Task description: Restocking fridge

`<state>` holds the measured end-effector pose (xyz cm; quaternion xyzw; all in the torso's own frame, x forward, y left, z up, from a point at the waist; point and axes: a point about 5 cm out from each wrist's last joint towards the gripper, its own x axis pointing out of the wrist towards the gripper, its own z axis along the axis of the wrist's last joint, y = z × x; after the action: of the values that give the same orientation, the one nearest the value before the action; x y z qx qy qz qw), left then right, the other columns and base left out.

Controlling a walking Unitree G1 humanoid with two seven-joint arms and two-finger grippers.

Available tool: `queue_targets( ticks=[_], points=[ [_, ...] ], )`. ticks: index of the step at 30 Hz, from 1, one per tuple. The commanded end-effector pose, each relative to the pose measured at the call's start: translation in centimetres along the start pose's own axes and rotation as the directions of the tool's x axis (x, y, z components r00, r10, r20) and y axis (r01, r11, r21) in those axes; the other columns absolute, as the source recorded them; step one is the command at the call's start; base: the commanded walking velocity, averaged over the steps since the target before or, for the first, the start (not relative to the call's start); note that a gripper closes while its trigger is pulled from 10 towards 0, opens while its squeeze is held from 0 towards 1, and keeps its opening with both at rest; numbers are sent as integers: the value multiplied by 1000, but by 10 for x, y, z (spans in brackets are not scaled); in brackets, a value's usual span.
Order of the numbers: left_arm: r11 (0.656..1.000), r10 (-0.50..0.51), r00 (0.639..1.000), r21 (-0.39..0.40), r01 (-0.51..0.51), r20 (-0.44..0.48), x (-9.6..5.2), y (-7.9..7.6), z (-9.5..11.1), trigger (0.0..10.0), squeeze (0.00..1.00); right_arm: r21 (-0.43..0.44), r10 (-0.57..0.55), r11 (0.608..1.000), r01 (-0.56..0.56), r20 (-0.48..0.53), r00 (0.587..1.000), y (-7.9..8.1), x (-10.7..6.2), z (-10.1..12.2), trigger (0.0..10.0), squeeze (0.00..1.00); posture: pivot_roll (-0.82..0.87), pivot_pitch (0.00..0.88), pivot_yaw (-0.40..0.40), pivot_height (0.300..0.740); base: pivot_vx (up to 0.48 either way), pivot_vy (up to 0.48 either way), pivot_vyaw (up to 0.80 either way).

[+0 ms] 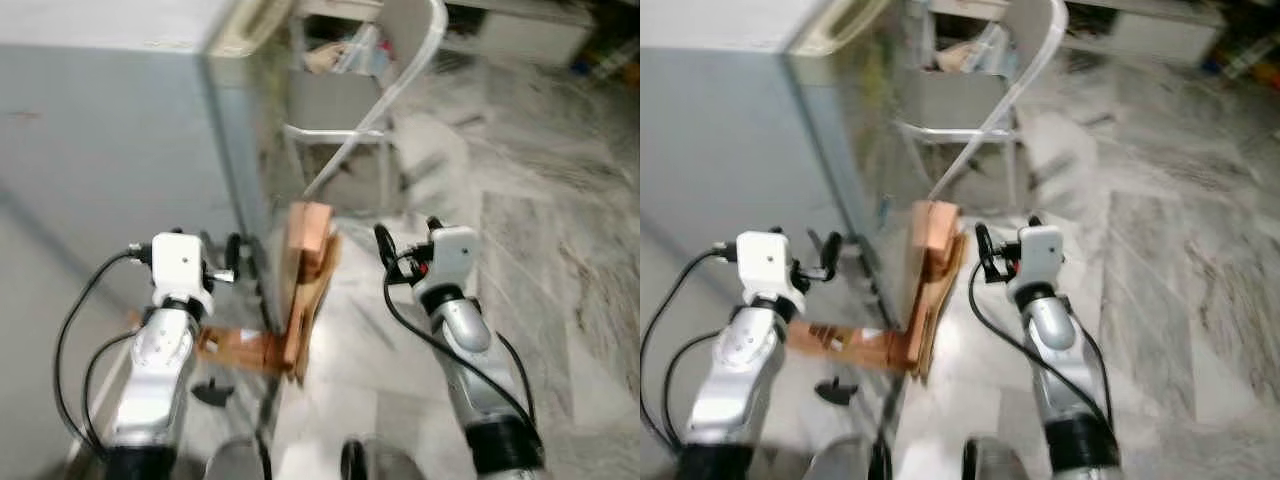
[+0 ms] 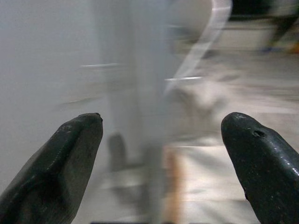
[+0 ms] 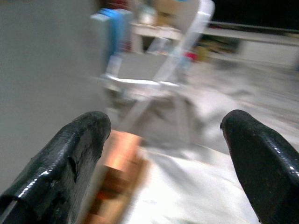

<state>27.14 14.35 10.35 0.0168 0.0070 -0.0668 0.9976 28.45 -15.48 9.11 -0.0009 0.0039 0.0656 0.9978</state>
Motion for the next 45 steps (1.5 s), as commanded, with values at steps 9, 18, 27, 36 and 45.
queue_targets(
  ticks=[9, 18, 27, 36, 45],
  points=[
    [999, -33, 999, -11, 33, -6, 3, -1, 0, 10000, 0, 1, -10, 1000, 10, 15, 1000, -1, 1, 3, 10000, 0, 66, 96, -22, 740, 0, 0, -535],
    [999, 43, 999, 17, -44, 14, 18, 11, 4, 10000, 0, -10, -10, 1000, 10, 15, 1000, -4, -5, 4, 10000, 0, 39, 95, -34, 740, 0, 0, 0],
    [999, 44, 998, 3, -44, 37, 40, 4, 6, 10000, 0, -43, -21, 999, 19, -44, 999, -15, -16, -4, 10000, 0, 22, 97, -44, 740, 0, 0, 0],
    [998, 58, 997, 28, -59, 42, 54, 4, 7, 10000, 0, -48, -24, 999, 21, -53, 998, -17, -20, -4, 10000, 0, 10, 102, -40, 740, 0, 0, 0],
    [992, 122, 992, 27, -123, 27, 61, 15, 6, 10000, 0, -69, 4, 998, -7, -51, 999, -19, -30, -3, 10000, 0, -3, 102, -35, 740, 0, 0, 0]
  ],
)
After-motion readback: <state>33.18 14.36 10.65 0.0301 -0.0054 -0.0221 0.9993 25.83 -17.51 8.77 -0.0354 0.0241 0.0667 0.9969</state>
